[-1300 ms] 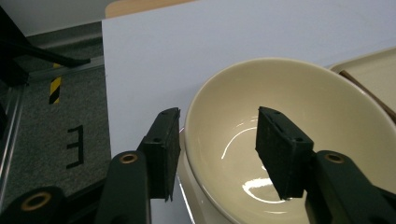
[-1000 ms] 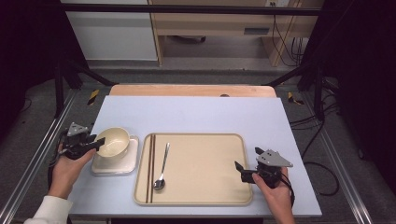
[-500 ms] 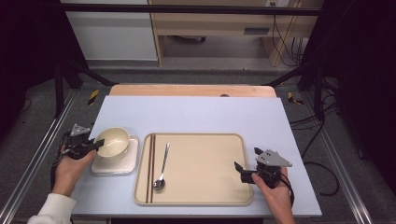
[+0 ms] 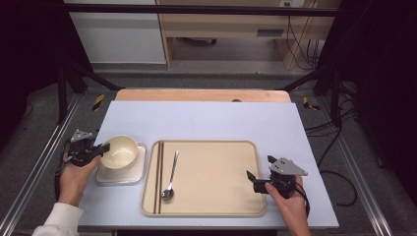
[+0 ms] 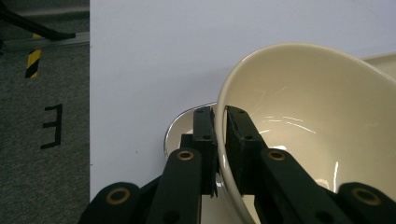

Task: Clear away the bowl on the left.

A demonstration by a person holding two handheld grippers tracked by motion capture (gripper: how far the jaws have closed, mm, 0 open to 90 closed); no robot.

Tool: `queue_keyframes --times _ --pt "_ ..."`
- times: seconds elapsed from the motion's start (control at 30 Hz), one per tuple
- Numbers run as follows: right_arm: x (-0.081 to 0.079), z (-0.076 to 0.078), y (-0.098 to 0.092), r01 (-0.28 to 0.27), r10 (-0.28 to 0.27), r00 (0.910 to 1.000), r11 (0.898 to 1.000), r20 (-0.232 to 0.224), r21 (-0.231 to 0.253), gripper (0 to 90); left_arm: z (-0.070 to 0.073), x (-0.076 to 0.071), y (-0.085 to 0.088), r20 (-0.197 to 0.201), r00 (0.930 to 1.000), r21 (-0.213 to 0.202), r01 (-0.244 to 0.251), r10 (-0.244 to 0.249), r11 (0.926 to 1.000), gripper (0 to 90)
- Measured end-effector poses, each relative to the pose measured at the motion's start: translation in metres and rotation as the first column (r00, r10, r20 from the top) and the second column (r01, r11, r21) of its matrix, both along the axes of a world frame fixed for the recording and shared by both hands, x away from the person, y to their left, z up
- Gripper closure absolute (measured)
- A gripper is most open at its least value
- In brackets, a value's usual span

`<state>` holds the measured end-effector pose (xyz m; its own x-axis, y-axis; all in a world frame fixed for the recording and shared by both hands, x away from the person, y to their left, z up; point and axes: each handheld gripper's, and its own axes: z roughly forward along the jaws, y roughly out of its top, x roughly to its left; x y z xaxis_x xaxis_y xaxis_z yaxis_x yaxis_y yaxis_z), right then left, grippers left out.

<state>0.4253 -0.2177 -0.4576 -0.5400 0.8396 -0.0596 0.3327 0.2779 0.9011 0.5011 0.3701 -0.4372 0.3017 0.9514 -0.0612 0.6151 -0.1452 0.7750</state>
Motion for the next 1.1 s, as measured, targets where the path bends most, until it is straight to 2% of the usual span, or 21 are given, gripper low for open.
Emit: queue_keyframes --times 0.07,0.7,0.83,0.93,0.97,1.1 --pt "0.0 0.0 0.0 0.0 0.0 1.0 1.0 -0.001 0.0 8.8 0.0 -0.001 0.0 0.011 0.9999 -0.014 -0.009 0.009 0.9999 82.6" --pt "0.001 -0.001 0.001 0.002 -0.002 1.0 1.0 -0.001 0.001 8.7 0.008 -0.005 -0.006 0.051 0.9986 -0.007 0.014 -0.013 0.9999 82.2" --pt "0.0 -0.001 0.0 0.004 -0.004 1.0 1.0 -0.003 0.003 8.6 0.011 -0.006 -0.008 0.038 0.9992 -0.017 0.012 -0.011 0.9998 82.2" --pt "0.0 0.0 0.0 0.005 -0.005 1.0 1.0 -0.003 0.003 8.6 0.014 -0.008 -0.011 0.045 0.9988 -0.021 0.018 -0.017 0.9996 82.2" --pt "0.0 0.0 0.0 0.005 -0.005 1.0 1.0 -0.004 0.004 8.6 0.015 -0.007 -0.011 0.067 0.9974 -0.022 0.027 -0.025 0.9994 82.2" --pt "0.0 0.0 0.0 0.006 -0.006 1.0 1.0 -0.001 0.004 8.6 0.022 -0.01 -0.015 0.082 0.996 -0.04 0.039 -0.036 0.9984 82.2"
